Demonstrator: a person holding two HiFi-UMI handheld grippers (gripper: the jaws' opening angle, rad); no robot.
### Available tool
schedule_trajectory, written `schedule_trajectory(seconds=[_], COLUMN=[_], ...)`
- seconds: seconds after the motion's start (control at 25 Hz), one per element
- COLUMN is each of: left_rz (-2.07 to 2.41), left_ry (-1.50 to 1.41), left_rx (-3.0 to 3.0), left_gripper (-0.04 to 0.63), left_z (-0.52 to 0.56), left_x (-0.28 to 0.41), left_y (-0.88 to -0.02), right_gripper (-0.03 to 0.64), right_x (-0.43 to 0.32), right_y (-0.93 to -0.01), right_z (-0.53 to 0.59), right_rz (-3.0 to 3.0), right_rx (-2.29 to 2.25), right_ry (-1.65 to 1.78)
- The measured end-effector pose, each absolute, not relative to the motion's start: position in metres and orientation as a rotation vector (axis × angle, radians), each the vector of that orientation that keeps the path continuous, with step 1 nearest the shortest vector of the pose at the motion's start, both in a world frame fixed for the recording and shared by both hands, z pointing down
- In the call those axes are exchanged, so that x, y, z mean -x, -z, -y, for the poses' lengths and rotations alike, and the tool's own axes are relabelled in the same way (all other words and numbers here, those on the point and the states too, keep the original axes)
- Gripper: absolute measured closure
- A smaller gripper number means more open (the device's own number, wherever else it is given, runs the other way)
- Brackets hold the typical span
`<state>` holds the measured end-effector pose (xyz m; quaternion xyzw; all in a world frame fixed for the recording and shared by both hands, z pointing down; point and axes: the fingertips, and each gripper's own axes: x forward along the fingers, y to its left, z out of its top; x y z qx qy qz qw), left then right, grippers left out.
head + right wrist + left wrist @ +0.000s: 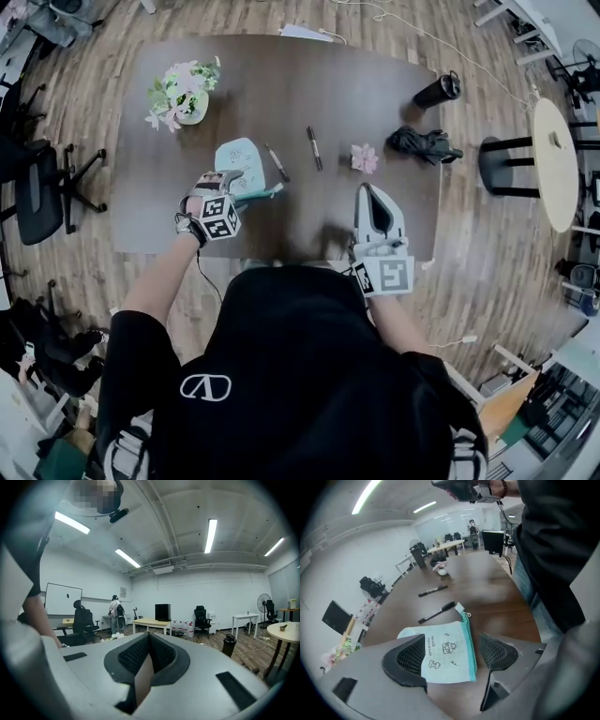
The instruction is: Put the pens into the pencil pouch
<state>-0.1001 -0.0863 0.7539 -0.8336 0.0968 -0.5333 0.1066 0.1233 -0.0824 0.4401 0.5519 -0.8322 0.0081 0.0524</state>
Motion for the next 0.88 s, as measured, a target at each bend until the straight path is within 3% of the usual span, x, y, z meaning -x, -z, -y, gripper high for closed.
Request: schedule_trajectory(seconds=[0.24,0.4,0.48,0.56,0.6,0.88], left_rz=[-0.168,-0.145,-0.13,-0.129,-0.133,-0.237], left_ry=[1.715,1.776,1.806,1.822,1.826,1.812], left_rx=[2.467,2.449,2.447,2.461,2.475,2.632], left_gripper=[0.265,0.33,0.412,0.543,0.571,0.581], left_z=[0.086,0.09,0.09,0.089,0.089,0.094], left_x=[0.106,0.11,0.112,0.112,0.111,0.106], left_y=[-0.804,-0.819,-0.822,-0.821,-0.82,-0.801], right_gripper=[0.617,0.617,0.617,0.617,0.617,0.618], right_x=[-0.126,-0.13,-0.133,-0.135,-0.135,-0.136], right_y=[-0.452,-0.456,-0.457,-0.458,-0.458,-0.453], right_z=[0.08,0.077,0.076,0.075,0.075,0.078], right_rz=[2.499,2.479,2.467,2.462,2.462,2.484], right_rx=[-1.678,-1.685,-1.693,-1.701,-1.706,-1.72], right_ry=[-0.051,-0.064,-0.068,-0.07,-0.07,-0.072])
